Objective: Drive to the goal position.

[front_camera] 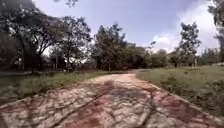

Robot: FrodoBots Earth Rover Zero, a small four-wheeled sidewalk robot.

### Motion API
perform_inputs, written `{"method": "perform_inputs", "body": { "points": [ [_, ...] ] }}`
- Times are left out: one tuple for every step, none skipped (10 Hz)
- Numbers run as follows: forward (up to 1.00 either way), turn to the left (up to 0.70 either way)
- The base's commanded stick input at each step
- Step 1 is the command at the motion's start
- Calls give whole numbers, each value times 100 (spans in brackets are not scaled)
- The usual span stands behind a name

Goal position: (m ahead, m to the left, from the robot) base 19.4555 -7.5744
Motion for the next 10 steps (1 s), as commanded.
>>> {"method": "perform_inputs", "body": {
  "points": [
    [70,-35],
    [70,-12],
    [70,-3],
    [70,0],
    [70,0],
    [70,0],
    [70,0],
    [70,-11],
    [70,-25],
    [70,-35]
  ]
}}
